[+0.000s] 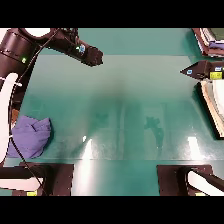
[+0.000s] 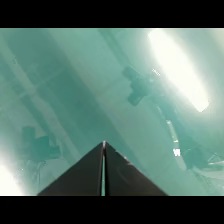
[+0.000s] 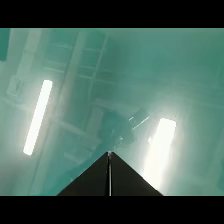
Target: Fold the shirts.
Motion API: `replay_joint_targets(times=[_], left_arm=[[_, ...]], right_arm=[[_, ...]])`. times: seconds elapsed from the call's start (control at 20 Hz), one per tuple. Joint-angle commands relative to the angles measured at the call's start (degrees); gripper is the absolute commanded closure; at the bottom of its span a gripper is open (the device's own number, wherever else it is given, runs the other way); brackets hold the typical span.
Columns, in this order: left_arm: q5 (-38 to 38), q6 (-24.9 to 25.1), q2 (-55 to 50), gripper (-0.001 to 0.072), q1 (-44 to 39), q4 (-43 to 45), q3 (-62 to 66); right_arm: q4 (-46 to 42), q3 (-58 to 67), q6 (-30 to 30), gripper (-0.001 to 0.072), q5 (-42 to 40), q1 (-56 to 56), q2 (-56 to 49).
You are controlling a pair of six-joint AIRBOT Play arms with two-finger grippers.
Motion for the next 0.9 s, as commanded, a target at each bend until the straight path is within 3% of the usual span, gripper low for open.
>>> replay_joint_targets(times=[0.0,0.55,0.7,0.75,0.85], left_arm=[[0.0,0.0,0.0,0.0681,0.0,0.0,0.0],[0.1,0.0,0.0,0.0681,0.0,0.0,0.0],[5.1,-0.2,0.0,0.0682,0.0,-0.2,0.0],[3.7,-0.2,0.1,0.0681,0.4,-0.1,0.3],[-6.4,1.7,1.3,0.0682,2.7,1.8,0.8]], right_arm=[[0.0,0.0,0.0,0.0696,-0.7,0.1,0.0],[0.0,0.0,0.0,0.0696,-0.6,0.1,0.0],[0.0,0.0,0.0,0.0696,-0.6,0.1,0.0],[0.0,0.0,0.0,0.0696,-0.7,0.1,0.0],[0.0,0.0,0.0,0.0696,-0.7,0.1,0.0]])
